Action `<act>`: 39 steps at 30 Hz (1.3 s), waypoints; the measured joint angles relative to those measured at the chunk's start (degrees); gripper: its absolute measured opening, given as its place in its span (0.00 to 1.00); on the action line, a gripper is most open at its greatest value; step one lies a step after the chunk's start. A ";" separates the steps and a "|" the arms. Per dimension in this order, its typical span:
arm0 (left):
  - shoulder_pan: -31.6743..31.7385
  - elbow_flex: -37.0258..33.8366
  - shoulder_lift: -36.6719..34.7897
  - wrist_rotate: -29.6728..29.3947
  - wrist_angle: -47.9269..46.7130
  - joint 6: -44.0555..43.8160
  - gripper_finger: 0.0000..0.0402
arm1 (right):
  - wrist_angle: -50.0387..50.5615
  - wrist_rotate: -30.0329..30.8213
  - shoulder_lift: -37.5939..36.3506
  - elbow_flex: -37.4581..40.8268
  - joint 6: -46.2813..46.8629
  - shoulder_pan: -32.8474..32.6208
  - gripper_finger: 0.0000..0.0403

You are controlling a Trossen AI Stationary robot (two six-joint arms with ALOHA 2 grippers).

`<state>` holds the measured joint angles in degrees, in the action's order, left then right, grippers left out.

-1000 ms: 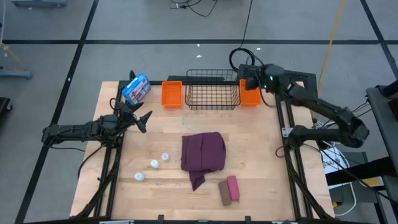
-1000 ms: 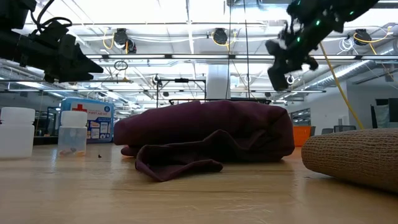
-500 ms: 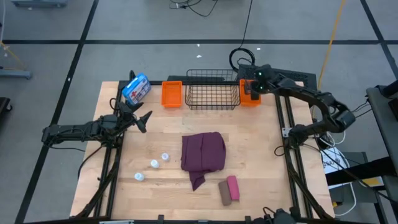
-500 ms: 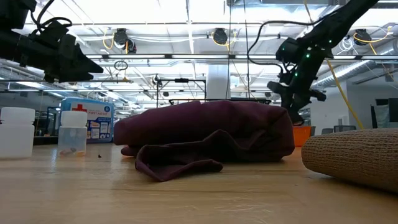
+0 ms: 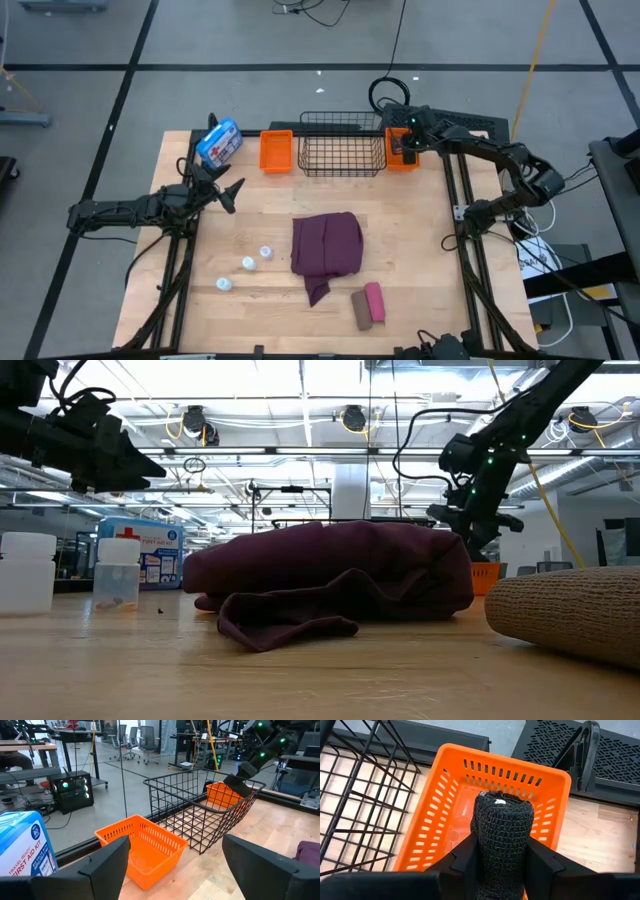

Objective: Pick & place medical supplies in basket/bin
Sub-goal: Put the black bandage into the right orange bin, then put the pink bandage into the right orange bin

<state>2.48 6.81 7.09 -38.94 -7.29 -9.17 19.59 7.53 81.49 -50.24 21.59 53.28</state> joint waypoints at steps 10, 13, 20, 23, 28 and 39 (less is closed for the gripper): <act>0.02 0.00 0.00 0.00 0.03 -0.01 0.81 | 0.04 0.11 -0.02 0.01 0.22 0.00 0.36; 0.00 0.00 0.00 0.00 0.02 -0.02 0.81 | 0.07 0.11 -0.02 0.01 0.22 0.00 0.39; 0.02 0.00 0.02 0.00 0.02 -0.02 0.81 | 0.07 0.13 -0.02 0.01 0.26 0.00 0.46; 0.00 0.00 0.01 0.00 0.02 0.00 0.81 | 0.04 0.20 -0.02 0.01 0.26 0.00 0.48; 0.02 0.00 0.00 0.00 0.02 0.00 0.81 | 0.11 2.24 -0.02 0.01 1.20 0.00 0.50; 0.00 0.00 0.01 0.00 0.00 0.00 0.81 | -1.61 2.36 -0.63 0.03 -0.14 -0.18 0.51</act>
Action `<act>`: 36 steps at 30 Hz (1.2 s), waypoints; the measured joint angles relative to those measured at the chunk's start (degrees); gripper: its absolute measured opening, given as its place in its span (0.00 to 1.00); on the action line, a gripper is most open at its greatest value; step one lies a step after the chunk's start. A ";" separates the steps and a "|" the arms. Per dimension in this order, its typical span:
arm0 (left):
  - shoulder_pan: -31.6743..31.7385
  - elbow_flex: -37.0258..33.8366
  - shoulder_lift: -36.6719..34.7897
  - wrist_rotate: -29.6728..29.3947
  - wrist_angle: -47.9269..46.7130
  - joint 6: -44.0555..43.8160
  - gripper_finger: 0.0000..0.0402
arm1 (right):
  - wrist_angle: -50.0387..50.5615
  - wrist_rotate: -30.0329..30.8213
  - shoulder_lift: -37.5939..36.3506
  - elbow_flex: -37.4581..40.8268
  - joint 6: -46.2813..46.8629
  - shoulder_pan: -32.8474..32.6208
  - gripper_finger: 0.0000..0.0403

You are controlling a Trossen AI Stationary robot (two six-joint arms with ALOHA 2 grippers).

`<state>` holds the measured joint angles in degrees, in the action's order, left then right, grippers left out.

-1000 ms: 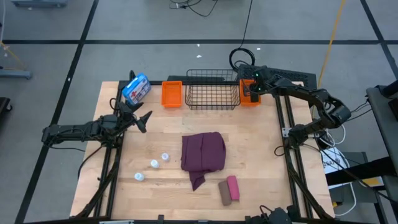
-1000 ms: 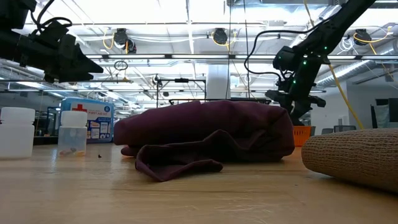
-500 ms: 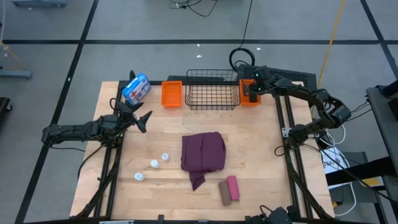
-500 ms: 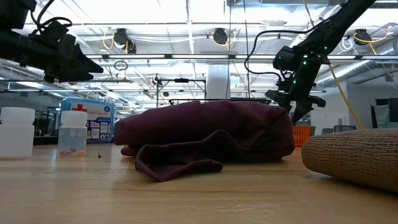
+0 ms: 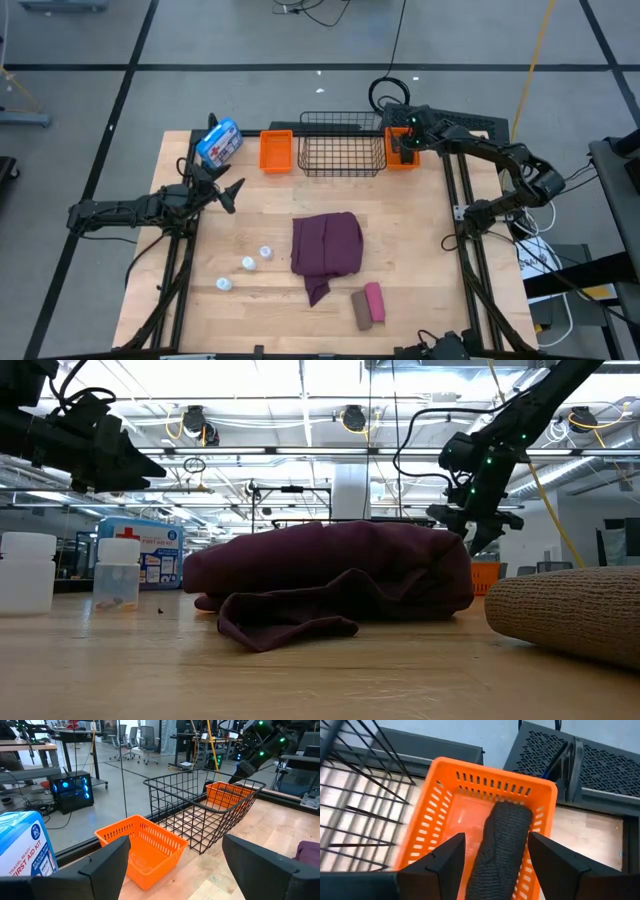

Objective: Pick & place medical supplies in basket/bin
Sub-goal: Put the pink bandage into the right orange bin

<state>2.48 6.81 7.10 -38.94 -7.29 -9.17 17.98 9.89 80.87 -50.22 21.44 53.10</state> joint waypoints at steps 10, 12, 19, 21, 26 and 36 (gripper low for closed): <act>0.01 0.00 0.01 0.00 0.02 -0.01 0.81 | -6.98 -11.00 -6.06 0.02 -2.46 -4.04 0.51; 0.00 0.00 -0.01 0.00 0.00 -0.02 0.81 | -8.31 -12.92 -7.46 0.02 -3.33 -5.89 0.51; 0.00 0.00 -0.01 -0.02 0.04 -0.02 0.81 | -11.61 -16.22 -10.04 0.02 -5.15 -16.86 0.49; 0.00 0.00 0.00 0.00 0.00 -0.02 0.81 | -11.96 -16.18 -10.19 0.02 -5.28 -20.75 0.50; 0.00 0.00 0.01 0.00 0.01 0.00 0.81 | -13.70 -16.20 -10.17 0.02 -5.66 -30.84 0.50; 0.00 0.00 0.00 0.00 0.00 -0.01 0.81 | -17.04 -16.18 -10.17 0.02 -1.16 -49.34 0.49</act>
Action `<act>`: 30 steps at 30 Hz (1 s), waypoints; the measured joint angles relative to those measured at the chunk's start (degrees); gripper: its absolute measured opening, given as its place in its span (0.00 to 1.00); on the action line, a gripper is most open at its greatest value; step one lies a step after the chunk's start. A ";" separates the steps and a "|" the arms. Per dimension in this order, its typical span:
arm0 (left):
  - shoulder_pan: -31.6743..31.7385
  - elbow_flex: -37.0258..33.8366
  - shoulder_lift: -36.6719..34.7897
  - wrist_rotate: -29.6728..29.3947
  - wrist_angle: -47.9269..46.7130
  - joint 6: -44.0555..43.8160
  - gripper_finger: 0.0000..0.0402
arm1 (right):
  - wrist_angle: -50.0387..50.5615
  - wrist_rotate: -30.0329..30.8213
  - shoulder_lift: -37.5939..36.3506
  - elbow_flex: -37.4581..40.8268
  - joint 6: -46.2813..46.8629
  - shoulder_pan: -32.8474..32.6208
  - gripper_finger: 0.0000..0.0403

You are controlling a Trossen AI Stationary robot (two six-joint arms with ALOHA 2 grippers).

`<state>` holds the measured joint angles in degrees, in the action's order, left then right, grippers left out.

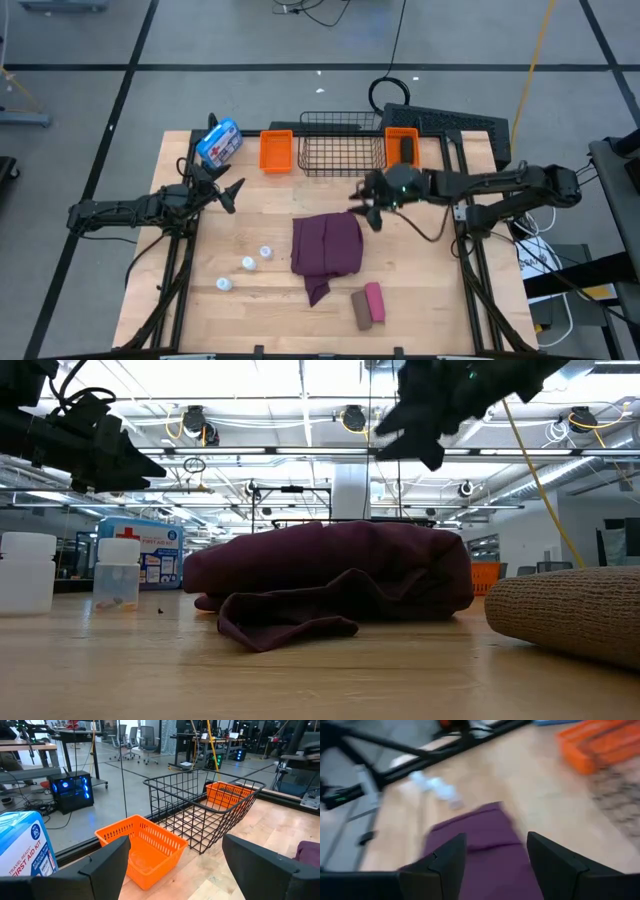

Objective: Pick & place medical supplies in basket/bin
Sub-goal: Put the pink bandage into the right orange bin

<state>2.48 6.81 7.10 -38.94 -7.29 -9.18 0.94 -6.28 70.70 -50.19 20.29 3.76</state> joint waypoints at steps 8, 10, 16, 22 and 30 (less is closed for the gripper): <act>0.01 0.00 -0.01 -0.02 0.02 0.01 0.81 | -6.24 0.17 0.02 0.00 2.50 -13.62 0.49; 0.01 0.00 0.00 -0.01 0.02 0.00 0.81 | -8.83 0.17 0.02 0.00 3.15 -16.91 0.49; 0.01 0.00 0.01 0.00 0.02 0.00 0.81 | -20.58 3.02 0.70 1.34 3.05 -27.35 0.49; 0.00 0.00 0.00 -0.02 0.02 0.00 0.81 | -41.83 9.05 4.40 7.81 2.61 -36.45 0.49; 0.01 0.00 0.00 -0.01 0.02 0.00 0.81 | -61.29 13.82 19.10 6.51 -10.05 -45.99 0.49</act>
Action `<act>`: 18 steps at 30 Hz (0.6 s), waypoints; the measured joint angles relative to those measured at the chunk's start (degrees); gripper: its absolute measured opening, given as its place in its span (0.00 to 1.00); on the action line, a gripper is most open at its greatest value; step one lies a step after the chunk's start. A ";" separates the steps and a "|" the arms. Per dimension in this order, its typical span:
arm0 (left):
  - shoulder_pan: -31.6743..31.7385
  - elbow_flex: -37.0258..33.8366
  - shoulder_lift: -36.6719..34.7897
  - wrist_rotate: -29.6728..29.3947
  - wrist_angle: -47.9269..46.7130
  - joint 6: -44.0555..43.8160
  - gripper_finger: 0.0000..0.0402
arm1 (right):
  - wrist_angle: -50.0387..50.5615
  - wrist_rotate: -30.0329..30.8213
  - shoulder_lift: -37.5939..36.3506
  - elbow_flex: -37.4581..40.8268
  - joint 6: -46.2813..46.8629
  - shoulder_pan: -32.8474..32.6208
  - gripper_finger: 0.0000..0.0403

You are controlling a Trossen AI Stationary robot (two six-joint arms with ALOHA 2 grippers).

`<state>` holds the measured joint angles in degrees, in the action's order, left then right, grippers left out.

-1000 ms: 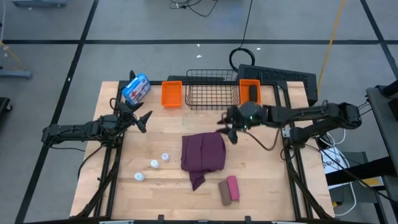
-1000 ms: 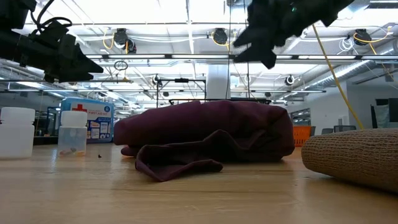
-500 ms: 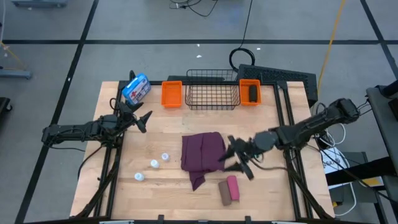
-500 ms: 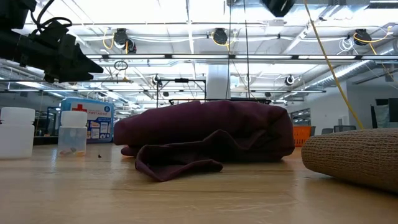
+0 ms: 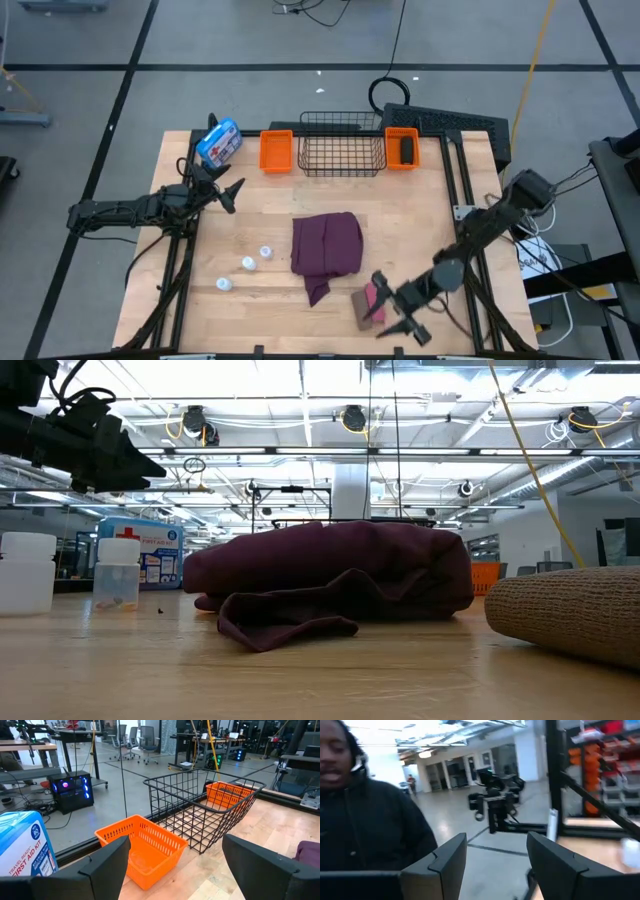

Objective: Pick & place medical supplies in basket/bin
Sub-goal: Put the pink bandage into the right orange bin

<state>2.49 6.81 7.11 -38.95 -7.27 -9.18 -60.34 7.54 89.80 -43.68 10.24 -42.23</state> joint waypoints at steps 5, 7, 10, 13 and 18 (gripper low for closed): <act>-0.01 0.00 0.00 -0.01 -0.05 0.00 0.81 | 12.79 9.09 3.75 -9.10 2.77 -1.23 0.49; -0.01 0.00 -0.01 -0.01 0.00 -0.01 0.81 | 27.76 15.22 3.14 -14.64 7.71 -1.25 0.49; -0.01 0.02 0.01 0.00 -0.11 0.01 0.81 | 53.99 21.47 2.85 -24.29 18.61 -1.25 0.49; -0.01 0.02 0.01 0.01 -0.05 0.00 0.81 | 77.40 22.32 3.13 -30.95 35.53 -0.77 0.49; -0.01 0.02 -0.01 0.01 0.00 0.01 0.81 | 97.92 19.05 3.35 -31.54 61.02 0.39 0.49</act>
<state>2.48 6.83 7.10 -38.94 -7.27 -9.17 37.58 26.59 93.14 -75.22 71.25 -41.85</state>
